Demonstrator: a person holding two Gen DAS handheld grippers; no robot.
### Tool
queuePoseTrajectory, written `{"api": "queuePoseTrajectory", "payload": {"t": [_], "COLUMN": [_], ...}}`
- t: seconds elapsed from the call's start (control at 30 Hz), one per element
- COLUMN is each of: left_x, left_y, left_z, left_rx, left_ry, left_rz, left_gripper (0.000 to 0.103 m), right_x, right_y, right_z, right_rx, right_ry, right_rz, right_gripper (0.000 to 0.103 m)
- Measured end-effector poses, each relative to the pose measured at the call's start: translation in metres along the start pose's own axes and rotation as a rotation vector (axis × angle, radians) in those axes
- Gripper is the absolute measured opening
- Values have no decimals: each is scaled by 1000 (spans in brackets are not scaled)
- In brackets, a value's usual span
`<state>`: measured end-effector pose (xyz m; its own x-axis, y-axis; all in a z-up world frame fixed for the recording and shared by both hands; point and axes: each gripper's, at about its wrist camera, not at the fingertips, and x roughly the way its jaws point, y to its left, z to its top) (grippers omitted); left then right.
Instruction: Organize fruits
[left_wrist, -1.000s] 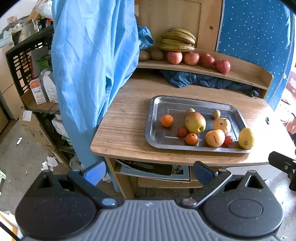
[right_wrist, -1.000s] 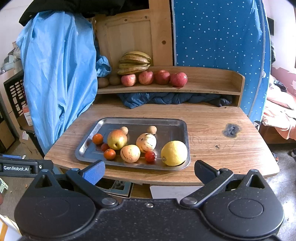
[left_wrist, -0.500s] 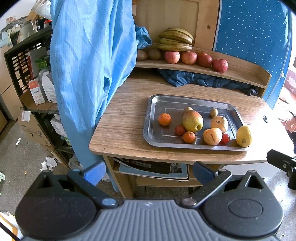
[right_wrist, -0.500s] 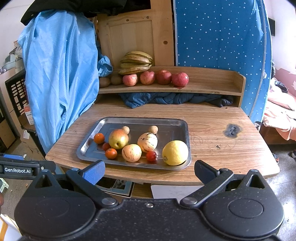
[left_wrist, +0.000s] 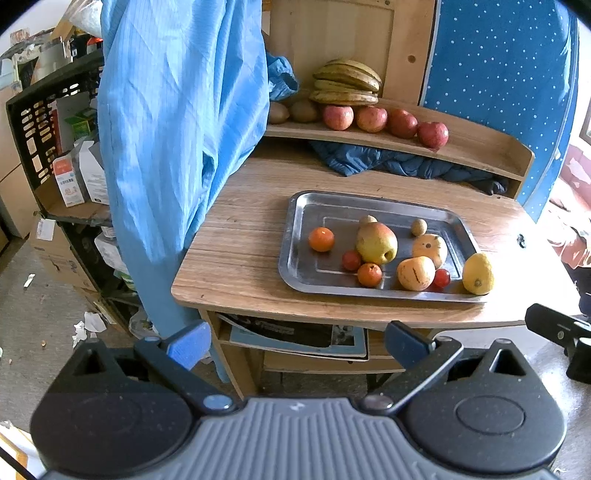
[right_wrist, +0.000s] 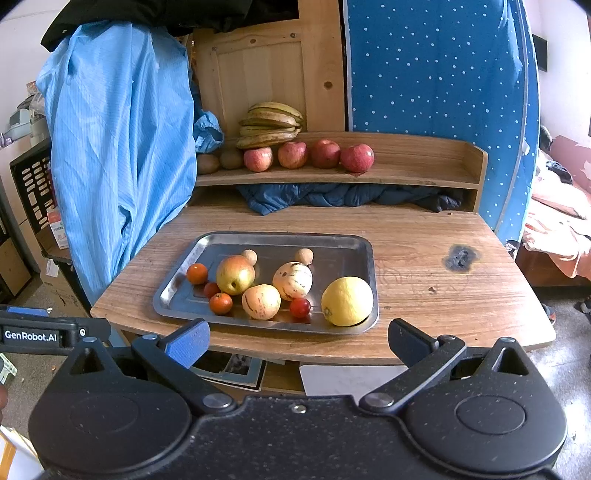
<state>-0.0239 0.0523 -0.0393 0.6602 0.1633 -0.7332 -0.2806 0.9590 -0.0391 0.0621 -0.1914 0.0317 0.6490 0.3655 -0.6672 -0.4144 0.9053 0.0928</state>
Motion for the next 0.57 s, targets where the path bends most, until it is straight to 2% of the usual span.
{"api": "queuePoseTrajectory", "payload": {"t": [0.57], "left_x": [3], "left_y": [2], "left_z": [-1], "left_rx": [-5], "left_ry": [9], "left_rz": [6], "left_gripper": [102], "right_x": [-1], "right_y": [1], "right_z": [-1], "right_rx": [-3], "right_ry": [3], "right_rz": [1], "right_gripper": [102]}}
